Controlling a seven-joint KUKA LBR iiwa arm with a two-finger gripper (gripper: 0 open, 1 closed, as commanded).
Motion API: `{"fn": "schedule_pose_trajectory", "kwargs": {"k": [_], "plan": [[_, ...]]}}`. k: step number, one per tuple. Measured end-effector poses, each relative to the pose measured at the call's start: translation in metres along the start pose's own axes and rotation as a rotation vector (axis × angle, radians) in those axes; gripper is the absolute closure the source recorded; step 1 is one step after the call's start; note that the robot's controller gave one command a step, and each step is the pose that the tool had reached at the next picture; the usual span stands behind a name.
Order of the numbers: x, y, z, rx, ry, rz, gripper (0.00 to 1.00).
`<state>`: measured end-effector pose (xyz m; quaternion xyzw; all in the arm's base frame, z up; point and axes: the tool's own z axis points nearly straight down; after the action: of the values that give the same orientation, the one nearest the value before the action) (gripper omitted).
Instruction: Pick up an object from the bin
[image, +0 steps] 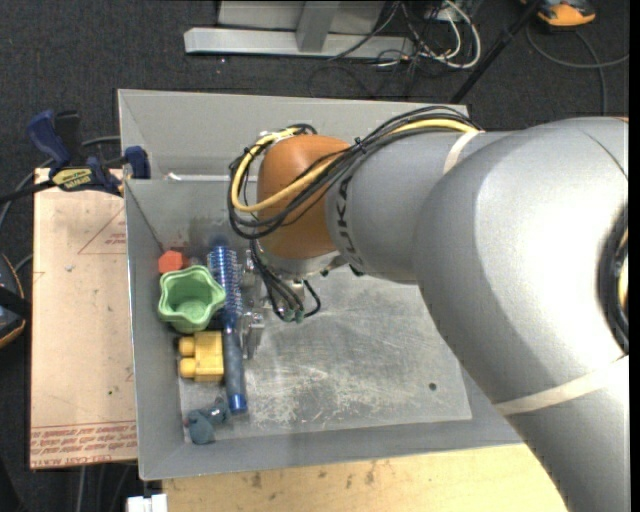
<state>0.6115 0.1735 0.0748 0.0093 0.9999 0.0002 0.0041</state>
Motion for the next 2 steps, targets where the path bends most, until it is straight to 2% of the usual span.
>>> {"fn": "schedule_pose_trajectory", "kwargs": {"k": [1,2], "plan": [[0.017,0.049,-0.087,-0.007,-0.001,-0.014,0.0],[0.007,0.034,-0.048,-0.002,0.007,-0.431,0.0]]}}
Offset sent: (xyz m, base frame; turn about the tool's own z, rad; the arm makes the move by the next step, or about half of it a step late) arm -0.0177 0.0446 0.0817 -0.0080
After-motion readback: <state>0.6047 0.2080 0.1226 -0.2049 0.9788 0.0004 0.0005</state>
